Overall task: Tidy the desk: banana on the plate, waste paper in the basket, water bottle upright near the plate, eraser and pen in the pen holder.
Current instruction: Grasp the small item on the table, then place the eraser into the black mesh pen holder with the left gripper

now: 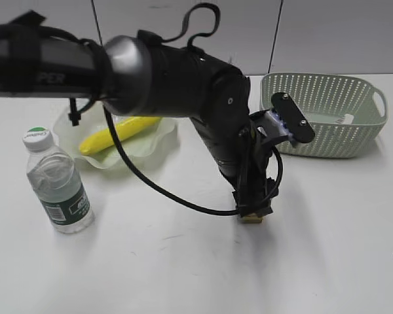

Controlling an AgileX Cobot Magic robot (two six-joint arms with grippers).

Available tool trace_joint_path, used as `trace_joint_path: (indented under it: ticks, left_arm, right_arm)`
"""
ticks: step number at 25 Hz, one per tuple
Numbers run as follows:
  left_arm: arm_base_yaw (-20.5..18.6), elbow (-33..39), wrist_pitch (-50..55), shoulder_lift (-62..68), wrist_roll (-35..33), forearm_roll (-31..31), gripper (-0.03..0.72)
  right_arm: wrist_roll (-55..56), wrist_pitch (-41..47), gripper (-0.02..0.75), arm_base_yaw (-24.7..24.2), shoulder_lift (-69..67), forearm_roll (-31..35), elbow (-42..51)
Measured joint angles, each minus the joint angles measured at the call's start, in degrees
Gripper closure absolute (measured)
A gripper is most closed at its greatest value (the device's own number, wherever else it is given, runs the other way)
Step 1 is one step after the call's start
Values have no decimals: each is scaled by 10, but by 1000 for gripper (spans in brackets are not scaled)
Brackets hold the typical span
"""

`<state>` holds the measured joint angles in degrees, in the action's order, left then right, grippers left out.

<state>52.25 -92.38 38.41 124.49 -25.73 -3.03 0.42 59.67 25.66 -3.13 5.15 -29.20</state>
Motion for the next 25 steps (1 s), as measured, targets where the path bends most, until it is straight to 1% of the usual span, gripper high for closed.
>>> trace_joint_path:
  ticks: [2, 6, 8, 9, 11, 13, 17, 18, 20, 22, 25]
  left_arm:
    - [0, -17, 7, 23, -1, -1, 189]
    - [0, -23, 13, 53, -3, -2, 193]
    - [0, -24, 23, 66, -3, -6, 214]
    - [0, -26, 25, 68, -3, -9, 241]
    - [0, -26, 27, 68, -3, -13, 342]
    - [0, -26, 26, 68, -3, -14, 502]
    - [-7, -24, -18, 39, 13, -15, 501]
    - [-14, -24, -41, 24, 21, -17, 501]
    - [-42, -24, -111, -17, 32, -42, 501]
    - [-80, -25, -184, -48, 34, -86, 501]
    - [-139, -28, -269, -60, 36, -153, 501]
  right_arm:
    - [1, 0, 484, 0, 0, 0, 0]
    - [1, -1, 485, 0, 0, 0, 0]
    - [1, -1, 485, 0, 0, 0, 0]
    - [1, -1, 486, 0, 0, 0, 0]
    - [1, -1, 486, 0, 0, 0, 0]
    - [1, -1, 486, 0, 0, 0, 0]
    - [1, -1, 486, 0, 0, 0, 0]
    - [1, -1, 488, 0, 0, 0, 0]
    - [1, -1, 488, 0, 0, 0, 0]
    - [1, -1, 488, 0, 0, 0, 0]
    - [1, -1, 489, 0, 0, 0, 0]
